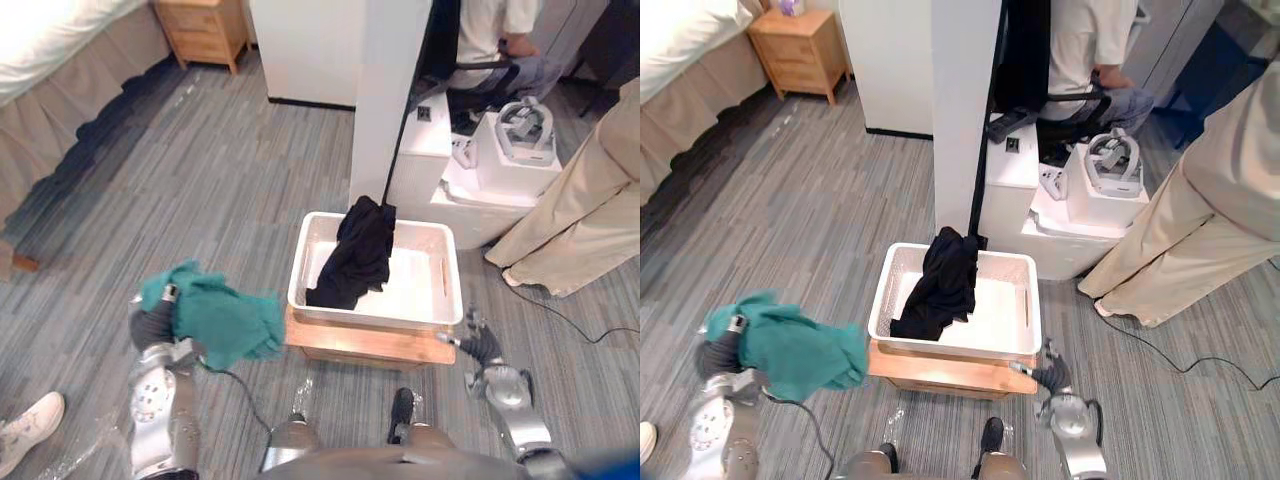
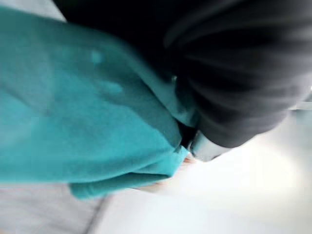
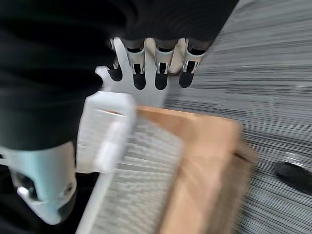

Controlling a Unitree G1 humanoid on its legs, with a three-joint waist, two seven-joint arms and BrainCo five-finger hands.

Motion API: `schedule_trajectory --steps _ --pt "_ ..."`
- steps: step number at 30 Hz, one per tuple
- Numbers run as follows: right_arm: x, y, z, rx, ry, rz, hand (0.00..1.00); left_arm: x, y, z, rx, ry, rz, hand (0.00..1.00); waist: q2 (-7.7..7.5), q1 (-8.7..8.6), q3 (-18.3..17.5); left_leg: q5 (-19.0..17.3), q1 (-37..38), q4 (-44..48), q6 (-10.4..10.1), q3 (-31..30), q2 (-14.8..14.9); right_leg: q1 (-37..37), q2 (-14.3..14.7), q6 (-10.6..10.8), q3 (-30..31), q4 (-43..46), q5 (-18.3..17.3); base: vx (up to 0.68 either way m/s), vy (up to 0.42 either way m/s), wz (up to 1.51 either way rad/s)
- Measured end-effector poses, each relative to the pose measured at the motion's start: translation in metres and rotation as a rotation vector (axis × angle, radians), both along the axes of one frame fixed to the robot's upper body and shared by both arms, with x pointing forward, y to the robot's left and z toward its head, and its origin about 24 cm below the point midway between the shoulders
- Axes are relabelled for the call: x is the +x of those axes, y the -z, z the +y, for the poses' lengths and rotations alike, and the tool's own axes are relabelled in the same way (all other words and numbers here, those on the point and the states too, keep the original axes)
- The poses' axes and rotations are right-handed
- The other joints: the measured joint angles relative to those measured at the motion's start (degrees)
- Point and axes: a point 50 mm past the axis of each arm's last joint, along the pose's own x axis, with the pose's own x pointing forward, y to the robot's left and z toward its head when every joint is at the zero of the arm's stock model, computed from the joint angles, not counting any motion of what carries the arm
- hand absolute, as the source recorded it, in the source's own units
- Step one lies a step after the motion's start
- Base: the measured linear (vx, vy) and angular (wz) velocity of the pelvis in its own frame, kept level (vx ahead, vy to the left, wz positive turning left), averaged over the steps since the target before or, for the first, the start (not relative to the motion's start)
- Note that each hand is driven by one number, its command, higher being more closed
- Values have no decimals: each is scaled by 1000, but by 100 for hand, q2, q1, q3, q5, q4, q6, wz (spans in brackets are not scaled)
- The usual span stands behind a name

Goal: Tidy the bed and pick cloth on bed and put in laundry

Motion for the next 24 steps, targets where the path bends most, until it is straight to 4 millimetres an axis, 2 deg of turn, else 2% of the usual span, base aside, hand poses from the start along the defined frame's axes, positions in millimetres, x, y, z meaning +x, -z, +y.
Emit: schedule_trajectory --steps 3,5,9,12,14,17,20,22,24 --pt "-19 10 -2 1 15 72 0 7 -25 9 75 3 -75 100 75 -38 -144 -13 87 -26 -16 142 23 -1 40 -3 118 -2 -1 0 -9 -18" --pt "-32 17 -3 3 21 119 0 19 -40 9 87 25 -132 100 135 -130 -278 -14 97 -28 -19 164 33 -1 50 -5 127 -2 0 0 -8 -12" --pt "-41 23 1 15 0 159 0 35 -59 4 110 59 -210 100 123 -240 -377 -43 206 -23 -59 344 108 -8 107 -20 328 -8 15 -5 -10 -25" --pt "-47 26 2 22 -11 176 0 48 -69 -9 136 120 -251 100 79 -301 -410 -80 281 -16 -93 492 122 -16 149 -37 452 -27 29 -12 3 -25" --pt "-51 27 3 14 -28 184 0 58 -74 -26 173 194 -263 100 62 -405 -422 -95 291 -12 -97 578 121 -45 158 -36 528 -24 35 -8 2 -14" --pt "-54 30 7 19 -44 198 0 68 -81 -49 224 287 -288 100 74 -440 -436 -100 301 -16 -102 736 114 -142 181 -36 685 -4 80 0 4 -29" --pt "-55 31 12 35 -42 201 0 75 -87 -63 254 351 -309 100 95 -483 -453 -105 379 -21 -110 847 107 -144 210 -47 762 -3 102 -1 5 -21" --pt "-55 32 17 49 -44 200 0 79 -92 -72 261 392 -329 100 98 -602 -458 -107 399 -18 -110 900 106 -149 216 -47 841 -3 123 -25 -10 -13" --pt "-55 32 18 49 -47 198 0 82 -93 -80 276 420 -334 100 109 -606 -472 -142 462 -18 -112 990 124 -151 240 -49 955 -4 139 -46 -19 -27"
